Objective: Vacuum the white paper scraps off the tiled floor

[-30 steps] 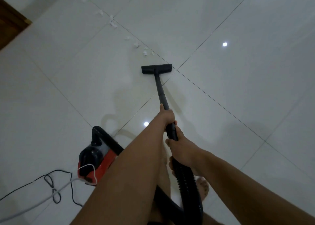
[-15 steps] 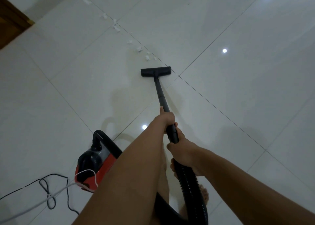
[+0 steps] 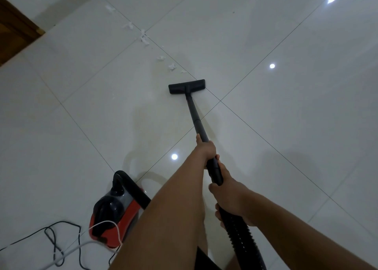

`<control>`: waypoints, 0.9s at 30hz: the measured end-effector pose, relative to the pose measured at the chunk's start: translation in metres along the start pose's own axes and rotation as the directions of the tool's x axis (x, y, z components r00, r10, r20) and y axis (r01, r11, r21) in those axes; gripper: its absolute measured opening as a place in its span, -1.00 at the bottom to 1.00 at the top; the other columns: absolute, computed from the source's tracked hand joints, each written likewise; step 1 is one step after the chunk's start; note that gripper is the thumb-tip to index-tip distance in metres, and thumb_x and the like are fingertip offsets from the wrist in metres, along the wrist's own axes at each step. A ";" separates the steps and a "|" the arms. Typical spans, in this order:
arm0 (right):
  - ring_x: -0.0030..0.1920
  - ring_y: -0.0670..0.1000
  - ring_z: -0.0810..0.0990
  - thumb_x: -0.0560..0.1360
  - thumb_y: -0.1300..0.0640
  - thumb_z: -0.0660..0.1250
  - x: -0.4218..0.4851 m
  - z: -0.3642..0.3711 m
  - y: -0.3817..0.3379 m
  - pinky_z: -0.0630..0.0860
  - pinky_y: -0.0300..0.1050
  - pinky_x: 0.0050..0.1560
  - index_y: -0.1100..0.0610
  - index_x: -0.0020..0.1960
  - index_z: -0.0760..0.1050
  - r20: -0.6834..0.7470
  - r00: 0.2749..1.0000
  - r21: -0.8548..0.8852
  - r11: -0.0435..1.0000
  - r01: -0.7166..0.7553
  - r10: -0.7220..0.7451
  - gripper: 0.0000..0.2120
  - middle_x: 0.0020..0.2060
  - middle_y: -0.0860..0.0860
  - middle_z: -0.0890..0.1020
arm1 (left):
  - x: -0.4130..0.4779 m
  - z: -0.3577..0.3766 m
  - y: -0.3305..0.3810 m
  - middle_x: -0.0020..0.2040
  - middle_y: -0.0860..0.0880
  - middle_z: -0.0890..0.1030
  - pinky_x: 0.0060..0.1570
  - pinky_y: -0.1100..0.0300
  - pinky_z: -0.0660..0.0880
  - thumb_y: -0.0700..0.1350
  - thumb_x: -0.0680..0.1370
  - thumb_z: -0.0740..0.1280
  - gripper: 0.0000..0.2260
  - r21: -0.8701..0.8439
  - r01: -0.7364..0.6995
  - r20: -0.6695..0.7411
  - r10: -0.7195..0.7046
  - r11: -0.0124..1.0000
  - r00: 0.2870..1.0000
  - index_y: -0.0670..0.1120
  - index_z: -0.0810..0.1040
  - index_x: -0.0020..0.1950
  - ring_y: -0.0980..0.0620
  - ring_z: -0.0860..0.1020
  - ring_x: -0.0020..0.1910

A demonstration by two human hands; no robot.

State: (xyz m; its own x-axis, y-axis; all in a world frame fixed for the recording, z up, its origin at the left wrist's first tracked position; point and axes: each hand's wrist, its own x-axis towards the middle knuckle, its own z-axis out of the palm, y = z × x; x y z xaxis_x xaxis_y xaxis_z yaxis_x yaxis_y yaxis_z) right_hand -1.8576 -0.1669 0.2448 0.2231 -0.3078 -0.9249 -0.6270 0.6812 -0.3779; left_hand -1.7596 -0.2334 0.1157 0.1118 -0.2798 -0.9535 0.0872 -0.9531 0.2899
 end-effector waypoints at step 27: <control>-0.03 0.05 0.52 0.72 0.12 0.15 0.068 -0.049 -0.049 0.54 -0.07 0.12 -0.18 0.65 -0.26 0.002 1.000 -0.174 0.985 0.005 -0.004 -0.27 -0.24 -0.06 0.36 | 0.059 -0.009 0.071 -0.24 -0.10 0.50 -0.28 0.12 0.60 0.03 0.74 0.06 -0.41 -0.062 -0.020 -0.033 0.018 0.998 0.999 0.35 -0.26 0.61 0.05 0.50 -0.34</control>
State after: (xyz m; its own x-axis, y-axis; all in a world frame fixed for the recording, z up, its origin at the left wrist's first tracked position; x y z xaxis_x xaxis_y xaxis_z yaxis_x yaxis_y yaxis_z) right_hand -1.8486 -0.2540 0.2020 0.2270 -0.3097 -0.9233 -0.7464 0.5537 -0.3693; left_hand -1.7376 -0.3162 0.0806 0.1458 -0.2933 -0.9449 0.1466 -0.9381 0.3138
